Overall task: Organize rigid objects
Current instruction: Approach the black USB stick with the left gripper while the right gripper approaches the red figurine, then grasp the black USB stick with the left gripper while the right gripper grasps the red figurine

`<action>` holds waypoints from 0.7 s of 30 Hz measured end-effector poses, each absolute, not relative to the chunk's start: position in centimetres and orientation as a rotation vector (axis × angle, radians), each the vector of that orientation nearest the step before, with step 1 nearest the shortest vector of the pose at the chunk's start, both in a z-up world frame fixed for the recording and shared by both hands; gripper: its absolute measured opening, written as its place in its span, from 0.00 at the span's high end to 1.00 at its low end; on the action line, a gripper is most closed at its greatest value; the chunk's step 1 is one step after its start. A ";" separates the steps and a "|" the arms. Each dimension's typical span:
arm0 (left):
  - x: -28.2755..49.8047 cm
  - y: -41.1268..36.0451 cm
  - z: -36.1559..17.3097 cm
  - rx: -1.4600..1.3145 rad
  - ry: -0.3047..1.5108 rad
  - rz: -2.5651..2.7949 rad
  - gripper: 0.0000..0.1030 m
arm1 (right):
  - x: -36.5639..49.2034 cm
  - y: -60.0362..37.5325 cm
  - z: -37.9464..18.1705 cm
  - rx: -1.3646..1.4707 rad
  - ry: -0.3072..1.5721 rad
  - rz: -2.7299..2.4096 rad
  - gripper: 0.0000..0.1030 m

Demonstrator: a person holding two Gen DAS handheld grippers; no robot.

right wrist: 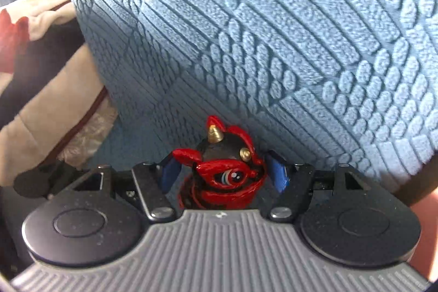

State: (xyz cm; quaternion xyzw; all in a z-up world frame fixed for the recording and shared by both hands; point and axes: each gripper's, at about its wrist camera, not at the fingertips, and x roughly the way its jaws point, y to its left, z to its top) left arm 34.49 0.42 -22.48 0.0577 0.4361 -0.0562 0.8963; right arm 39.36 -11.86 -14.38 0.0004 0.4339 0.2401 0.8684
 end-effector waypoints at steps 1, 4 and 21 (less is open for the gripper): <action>34.7 0.5 -22.6 0.121 0.913 -0.125 0.11 | 39.3 -12.0 -14.3 0.000 0.912 0.502 0.32; 35.2 0.4 -22.9 0.133 0.922 -0.143 0.12 | 38.8 -12.8 -13.9 -0.018 0.900 0.506 0.35; 34.3 0.9 -20.9 0.120 0.925 -0.080 0.16 | 37.7 -13.9 -14.2 0.017 0.928 0.484 0.24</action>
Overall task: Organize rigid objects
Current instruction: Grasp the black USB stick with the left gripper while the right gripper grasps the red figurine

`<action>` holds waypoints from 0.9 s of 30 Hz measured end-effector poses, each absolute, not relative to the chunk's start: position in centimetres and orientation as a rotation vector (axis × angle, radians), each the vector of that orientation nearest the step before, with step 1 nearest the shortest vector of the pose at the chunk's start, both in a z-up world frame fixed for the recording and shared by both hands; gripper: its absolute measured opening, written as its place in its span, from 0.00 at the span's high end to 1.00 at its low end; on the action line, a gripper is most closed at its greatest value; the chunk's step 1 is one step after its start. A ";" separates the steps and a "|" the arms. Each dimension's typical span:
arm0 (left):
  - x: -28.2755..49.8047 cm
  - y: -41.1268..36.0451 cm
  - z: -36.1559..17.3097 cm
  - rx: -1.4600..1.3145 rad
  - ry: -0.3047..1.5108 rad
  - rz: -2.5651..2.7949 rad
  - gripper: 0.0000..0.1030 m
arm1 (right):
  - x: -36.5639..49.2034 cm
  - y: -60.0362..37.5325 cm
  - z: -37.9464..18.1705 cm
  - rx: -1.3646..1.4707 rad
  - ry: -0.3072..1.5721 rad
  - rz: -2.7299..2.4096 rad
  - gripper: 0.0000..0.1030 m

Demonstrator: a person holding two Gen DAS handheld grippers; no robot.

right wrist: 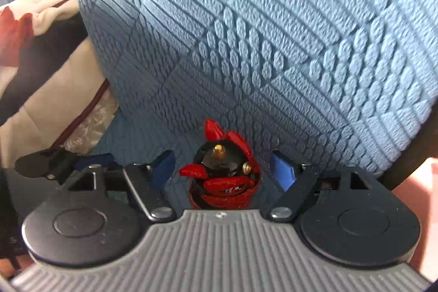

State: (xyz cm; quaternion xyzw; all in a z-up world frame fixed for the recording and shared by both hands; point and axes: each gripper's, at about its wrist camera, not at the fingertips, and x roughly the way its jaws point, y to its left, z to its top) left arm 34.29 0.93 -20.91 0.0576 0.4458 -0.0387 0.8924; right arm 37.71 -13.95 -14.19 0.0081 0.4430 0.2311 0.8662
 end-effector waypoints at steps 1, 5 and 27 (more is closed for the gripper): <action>34.2 0.9 -20.7 0.117 0.923 -0.081 0.16 | 37.9 -13.7 -14.6 0.021 0.940 0.483 0.24; 33.6 0.8 -19.8 0.105 0.915 -0.091 0.16 | 38.1 -12.5 -15.7 0.012 0.960 0.475 0.29; 26.5 4.2 -13.5 -0.048 0.817 -0.067 0.16 | 31.8 -12.9 -13.0 -0.020 0.964 0.400 0.39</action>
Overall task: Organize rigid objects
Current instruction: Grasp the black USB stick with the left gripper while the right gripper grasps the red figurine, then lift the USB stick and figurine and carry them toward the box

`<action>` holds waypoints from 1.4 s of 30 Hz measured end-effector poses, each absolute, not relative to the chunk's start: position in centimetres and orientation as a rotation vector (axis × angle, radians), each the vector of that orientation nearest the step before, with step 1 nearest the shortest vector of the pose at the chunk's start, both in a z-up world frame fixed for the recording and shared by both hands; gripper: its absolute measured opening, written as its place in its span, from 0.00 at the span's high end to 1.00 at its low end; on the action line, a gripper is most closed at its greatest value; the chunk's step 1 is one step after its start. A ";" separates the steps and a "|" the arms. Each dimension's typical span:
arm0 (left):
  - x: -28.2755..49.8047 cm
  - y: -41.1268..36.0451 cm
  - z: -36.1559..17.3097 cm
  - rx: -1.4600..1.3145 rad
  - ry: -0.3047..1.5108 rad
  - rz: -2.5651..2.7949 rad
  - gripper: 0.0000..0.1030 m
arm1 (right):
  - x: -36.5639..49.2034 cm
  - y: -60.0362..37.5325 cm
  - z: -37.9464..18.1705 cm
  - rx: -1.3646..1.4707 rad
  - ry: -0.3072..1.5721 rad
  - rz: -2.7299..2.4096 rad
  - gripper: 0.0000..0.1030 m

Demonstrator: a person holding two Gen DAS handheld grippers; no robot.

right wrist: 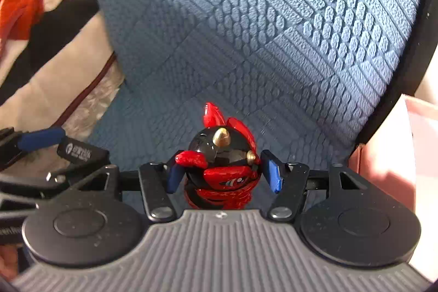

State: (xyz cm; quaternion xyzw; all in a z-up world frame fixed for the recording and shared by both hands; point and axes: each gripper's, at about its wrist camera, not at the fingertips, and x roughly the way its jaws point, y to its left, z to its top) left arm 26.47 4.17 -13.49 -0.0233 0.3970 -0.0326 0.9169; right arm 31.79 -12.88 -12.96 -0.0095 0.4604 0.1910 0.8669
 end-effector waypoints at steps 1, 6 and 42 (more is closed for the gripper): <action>26.2 4.3 -13.2 -0.056 0.813 -0.066 0.16 | 31.3 -12.7 -12.9 -0.024 0.963 0.401 0.39; 25.2 4.9 -12.7 -0.102 0.829 -0.056 0.16 | 29.1 -12.1 -12.4 -0.044 0.956 0.420 0.39; 16.0 8.0 -11.9 -0.327 0.902 -0.039 0.16 | 16.8 -11.9 -11.8 -0.075 0.974 0.366 0.38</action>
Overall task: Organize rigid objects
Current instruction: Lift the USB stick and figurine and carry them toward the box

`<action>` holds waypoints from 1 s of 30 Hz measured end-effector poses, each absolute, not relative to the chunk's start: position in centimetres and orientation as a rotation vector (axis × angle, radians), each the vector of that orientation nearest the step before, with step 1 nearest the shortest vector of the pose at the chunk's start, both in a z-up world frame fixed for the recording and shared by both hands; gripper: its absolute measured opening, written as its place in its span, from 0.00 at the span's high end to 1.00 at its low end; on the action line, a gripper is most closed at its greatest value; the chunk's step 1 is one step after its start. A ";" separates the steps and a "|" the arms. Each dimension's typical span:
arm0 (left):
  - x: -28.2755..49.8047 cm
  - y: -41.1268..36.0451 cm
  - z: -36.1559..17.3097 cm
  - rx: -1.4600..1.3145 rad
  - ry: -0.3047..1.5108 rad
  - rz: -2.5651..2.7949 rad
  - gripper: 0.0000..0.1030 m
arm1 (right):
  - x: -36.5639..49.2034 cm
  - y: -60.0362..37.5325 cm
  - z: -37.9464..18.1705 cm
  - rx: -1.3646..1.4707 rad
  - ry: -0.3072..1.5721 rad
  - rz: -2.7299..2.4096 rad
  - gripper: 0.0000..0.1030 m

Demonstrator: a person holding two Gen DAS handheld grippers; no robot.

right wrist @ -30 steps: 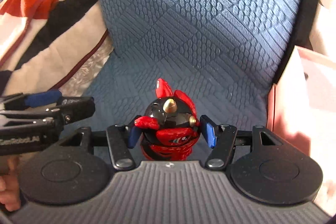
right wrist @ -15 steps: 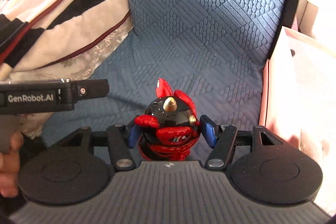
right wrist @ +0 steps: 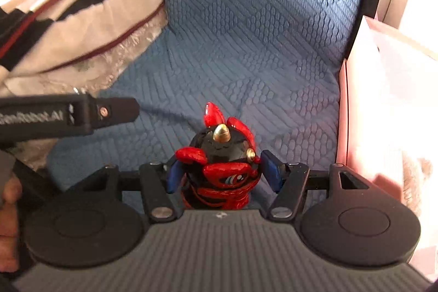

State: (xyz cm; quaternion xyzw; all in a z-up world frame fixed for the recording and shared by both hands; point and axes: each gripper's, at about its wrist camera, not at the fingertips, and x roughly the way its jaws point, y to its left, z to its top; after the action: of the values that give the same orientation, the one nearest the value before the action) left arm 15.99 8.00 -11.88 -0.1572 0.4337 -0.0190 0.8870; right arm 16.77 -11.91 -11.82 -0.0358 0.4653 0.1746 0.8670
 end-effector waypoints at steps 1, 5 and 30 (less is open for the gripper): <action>16.1 8.1 -11.9 -0.330 0.903 -0.041 0.16 | 16.8 -11.8 -12.0 -0.074 0.975 0.360 0.38; 16.2 8.8 -12.0 -0.351 0.904 -0.048 0.16 | 16.9 -11.7 -12.0 -0.048 0.952 0.365 0.41; 16.9 9.0 -12.8 -0.361 0.922 -0.075 0.16 | 17.7 -10.9 -15.2 0.013 1.056 0.273 0.39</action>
State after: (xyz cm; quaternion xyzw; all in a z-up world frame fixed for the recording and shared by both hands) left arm 16.85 9.01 -12.77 -0.1731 0.4423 -0.0362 0.8793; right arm 17.71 -10.89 -15.23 0.0061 0.5023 0.1297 0.8549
